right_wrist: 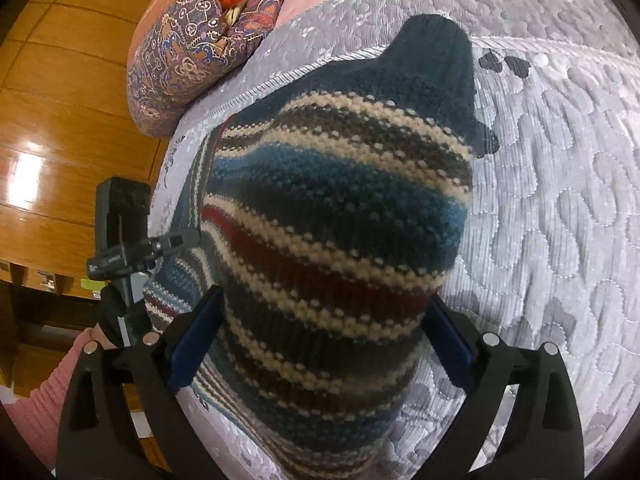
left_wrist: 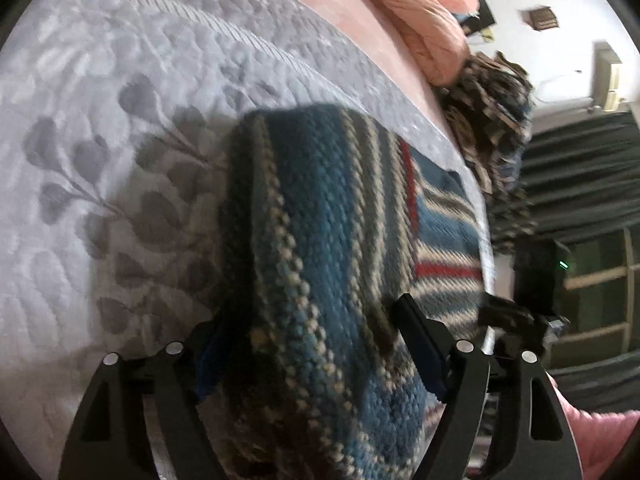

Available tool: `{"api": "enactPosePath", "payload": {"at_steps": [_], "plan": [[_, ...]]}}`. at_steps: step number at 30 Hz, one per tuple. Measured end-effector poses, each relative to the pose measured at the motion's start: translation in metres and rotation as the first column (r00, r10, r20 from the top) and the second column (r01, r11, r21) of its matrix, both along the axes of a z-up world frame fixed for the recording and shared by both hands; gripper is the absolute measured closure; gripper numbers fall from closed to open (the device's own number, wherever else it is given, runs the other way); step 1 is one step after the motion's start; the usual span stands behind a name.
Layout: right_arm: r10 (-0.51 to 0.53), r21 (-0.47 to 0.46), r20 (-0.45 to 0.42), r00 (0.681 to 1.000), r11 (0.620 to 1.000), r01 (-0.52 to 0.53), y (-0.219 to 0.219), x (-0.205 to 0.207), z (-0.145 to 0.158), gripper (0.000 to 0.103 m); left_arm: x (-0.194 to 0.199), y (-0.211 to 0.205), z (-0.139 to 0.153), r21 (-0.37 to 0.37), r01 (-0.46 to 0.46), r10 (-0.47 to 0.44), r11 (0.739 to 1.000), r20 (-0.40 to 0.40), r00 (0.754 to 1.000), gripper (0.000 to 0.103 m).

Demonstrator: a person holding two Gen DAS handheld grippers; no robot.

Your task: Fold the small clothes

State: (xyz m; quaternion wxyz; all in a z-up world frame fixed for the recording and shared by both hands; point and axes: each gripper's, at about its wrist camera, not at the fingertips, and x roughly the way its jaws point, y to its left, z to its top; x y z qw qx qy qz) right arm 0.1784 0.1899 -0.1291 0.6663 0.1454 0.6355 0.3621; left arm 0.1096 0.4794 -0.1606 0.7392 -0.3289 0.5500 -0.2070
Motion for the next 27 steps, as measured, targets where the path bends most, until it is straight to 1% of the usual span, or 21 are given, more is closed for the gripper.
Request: {"api": "enactPosePath", "payload": {"at_steps": [4, 6, 7, 8, 9, 10, 12, 14, 17, 20, 24, 27], "plan": [[-0.006, 0.008, 0.009, 1.0, 1.0, 0.006, 0.003, 0.0, -0.002, 0.007, 0.004, -0.003, -0.002, 0.012, 0.013, -0.013, 1.0, -0.015, 1.0, 0.023], [-0.006, 0.015, 0.016, 1.0, 1.0, 0.006, 0.003, -0.001, -0.001, 0.011, 0.006, -0.005, -0.002, 0.027, 0.017, -0.016, 0.999, -0.018, 1.0, 0.024], [-0.01, 0.02, 0.013, 1.0, 1.0, 0.009, 0.001, -0.001, -0.001, 0.014, 0.005, -0.006, -0.001, 0.029, 0.019, -0.018, 0.999, -0.016, 1.0, 0.03], [-0.012, 0.025, 0.009, 1.0, 1.0, 0.011, -0.001, -0.001, 0.0, 0.022, 0.004, -0.005, -0.001, 0.016, 0.016, -0.016, 1.0, -0.017, 1.0, 0.037], [-0.013, 0.032, 0.005, 1.0, 0.999, 0.013, -0.003, 0.0, 0.001, 0.029, 0.003, -0.005, -0.001, 0.003, 0.013, -0.013, 1.0, -0.02, 1.0, 0.041], [-0.018, 0.043, -0.001, 1.0, 0.999, 0.018, -0.006, 0.0, 0.002, 0.032, 0.003, -0.004, -0.001, -0.011, 0.007, -0.007, 1.0, -0.021, 1.0, 0.045], [-0.028, 0.064, -0.021, 0.999, 0.998, 0.03, -0.01, 0.0, 0.004, 0.042, 0.0, -0.004, -0.002, -0.039, -0.011, 0.01, 0.999, -0.017, 1.0, 0.049], [-0.032, 0.073, -0.024, 0.999, 0.997, 0.034, -0.011, -0.001, 0.007, 0.046, -0.004, -0.003, -0.003, -0.057, -0.022, 0.021, 0.998, -0.008, 1.0, 0.052], [-0.032, 0.101, -0.022, 0.999, 0.994, 0.034, -0.014, -0.004, 0.018, 0.05, -0.01, -0.002, 0.001, -0.085, -0.044, 0.045, 0.995, 0.011, 0.999, 0.056], [-0.028, 0.136, -0.025, 0.999, 0.99, 0.031, -0.019, -0.006, 0.03, 0.052, -0.017, -0.004, 0.009, -0.129, -0.054, 0.058, 0.99, 0.032, 0.998, 0.059], [-0.017, 0.179, -0.027, 0.999, 0.984, 0.022, -0.038, -0.015, 0.056, 0.053, -0.03, -0.031, 0.03, -0.151, -0.021, 0.031, 0.988, 0.061, 0.998, 0.062], [-0.008, 0.172, -0.022, 1.0, 0.985, 0.011, -0.058, -0.026, 0.072, 0.053, -0.043, -0.057, 0.043, -0.165, 0.007, 0.006, 0.986, 0.078, 0.997, 0.063]]}}
